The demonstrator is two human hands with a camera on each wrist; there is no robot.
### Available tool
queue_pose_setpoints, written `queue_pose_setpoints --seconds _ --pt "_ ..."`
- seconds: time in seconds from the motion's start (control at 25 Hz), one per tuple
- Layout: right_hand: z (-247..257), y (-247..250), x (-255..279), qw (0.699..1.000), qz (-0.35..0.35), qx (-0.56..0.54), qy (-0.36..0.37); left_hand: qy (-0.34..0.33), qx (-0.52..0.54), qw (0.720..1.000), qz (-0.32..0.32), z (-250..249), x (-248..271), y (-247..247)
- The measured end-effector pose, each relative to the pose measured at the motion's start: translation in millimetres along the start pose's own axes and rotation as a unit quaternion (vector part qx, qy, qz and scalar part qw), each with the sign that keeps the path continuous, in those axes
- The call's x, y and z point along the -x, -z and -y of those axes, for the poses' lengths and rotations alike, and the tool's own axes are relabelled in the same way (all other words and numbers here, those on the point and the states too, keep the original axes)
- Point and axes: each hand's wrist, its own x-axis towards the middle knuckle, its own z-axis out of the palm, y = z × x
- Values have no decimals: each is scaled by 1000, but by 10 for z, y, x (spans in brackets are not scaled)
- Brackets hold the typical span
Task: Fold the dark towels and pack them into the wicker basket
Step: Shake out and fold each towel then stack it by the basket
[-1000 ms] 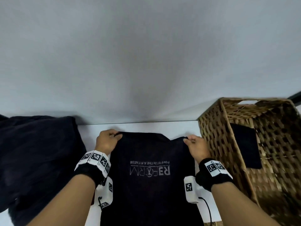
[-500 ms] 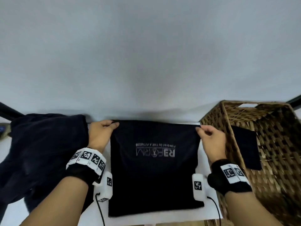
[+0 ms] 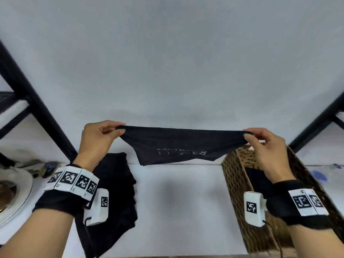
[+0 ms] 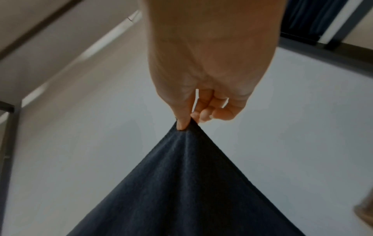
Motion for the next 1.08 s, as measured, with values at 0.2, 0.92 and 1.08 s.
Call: queue_pose_setpoints --seconds 0.2,0.92,1.08 --pt "-37 -159 -106 998 48 28 -21 46 -78 996 16 115 -67 -62" --pt "-1027 -37 1158 978 137 8 -157 214 -61 961 161 1115 810 -259" --pt "-1556 -185 1302 958 166 60 -227 286 -142 937 141 1552 919 -551"
